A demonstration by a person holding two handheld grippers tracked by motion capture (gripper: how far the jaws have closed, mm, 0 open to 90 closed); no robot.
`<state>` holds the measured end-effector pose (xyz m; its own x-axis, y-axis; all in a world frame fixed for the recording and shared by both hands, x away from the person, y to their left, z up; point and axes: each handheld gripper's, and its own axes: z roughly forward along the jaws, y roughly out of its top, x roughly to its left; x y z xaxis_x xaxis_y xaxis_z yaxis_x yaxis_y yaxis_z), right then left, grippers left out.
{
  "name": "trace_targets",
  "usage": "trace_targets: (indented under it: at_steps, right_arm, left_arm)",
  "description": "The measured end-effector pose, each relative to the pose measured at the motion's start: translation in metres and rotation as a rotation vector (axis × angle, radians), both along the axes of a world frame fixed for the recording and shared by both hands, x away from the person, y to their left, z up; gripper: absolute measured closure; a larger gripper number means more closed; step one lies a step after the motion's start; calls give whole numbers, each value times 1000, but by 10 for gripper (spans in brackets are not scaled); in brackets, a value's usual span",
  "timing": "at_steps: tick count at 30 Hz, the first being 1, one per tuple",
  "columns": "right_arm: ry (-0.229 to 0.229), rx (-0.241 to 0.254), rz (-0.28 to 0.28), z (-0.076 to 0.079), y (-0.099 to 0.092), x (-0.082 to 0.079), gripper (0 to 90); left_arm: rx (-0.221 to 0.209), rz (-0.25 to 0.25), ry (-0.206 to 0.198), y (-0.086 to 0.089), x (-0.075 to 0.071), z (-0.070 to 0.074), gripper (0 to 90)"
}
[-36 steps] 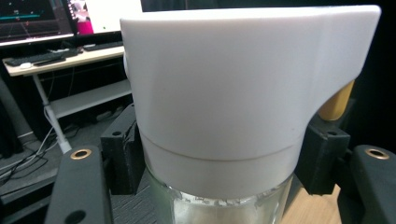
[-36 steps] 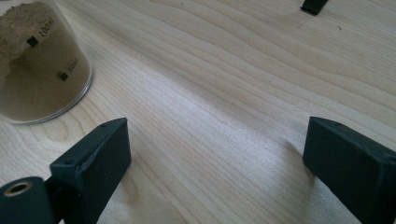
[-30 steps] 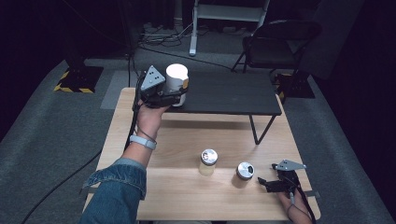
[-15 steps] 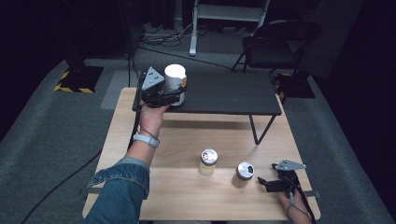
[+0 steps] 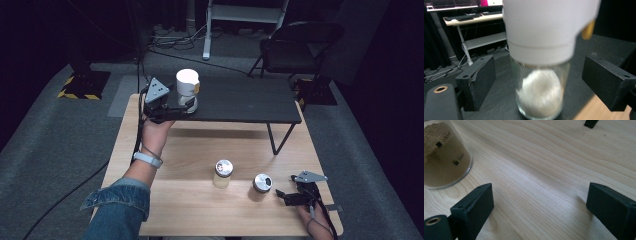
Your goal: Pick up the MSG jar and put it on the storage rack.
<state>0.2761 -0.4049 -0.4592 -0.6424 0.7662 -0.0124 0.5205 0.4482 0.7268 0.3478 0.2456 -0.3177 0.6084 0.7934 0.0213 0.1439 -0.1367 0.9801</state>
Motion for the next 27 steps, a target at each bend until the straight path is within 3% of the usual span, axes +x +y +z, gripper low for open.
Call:
trace_targets:
  at_steps: [3, 9, 17, 23, 27]
  right_arm:
    - [0, 0, 0, 0, 0, 0, 71]
    - [0, 0, 0, 0, 0, 0, 72]
    - [0, 0, 0, 0, 0, 0, 71]
    - [0, 0, 0, 0, 0, 0, 71]
    - [0, 0, 0, 0, 0, 0, 72]
  left_arm:
    - [14, -8, 11, 4, -8, 0, 98]
    - [16, -19, -21, 15, -29, -4, 84]
    - [40, -45, -5, 29, -52, -8, 83]
    - [49, -58, -11, 35, -71, -25, 83]
    - [66, -88, 32, 38, -73, -38, 90]
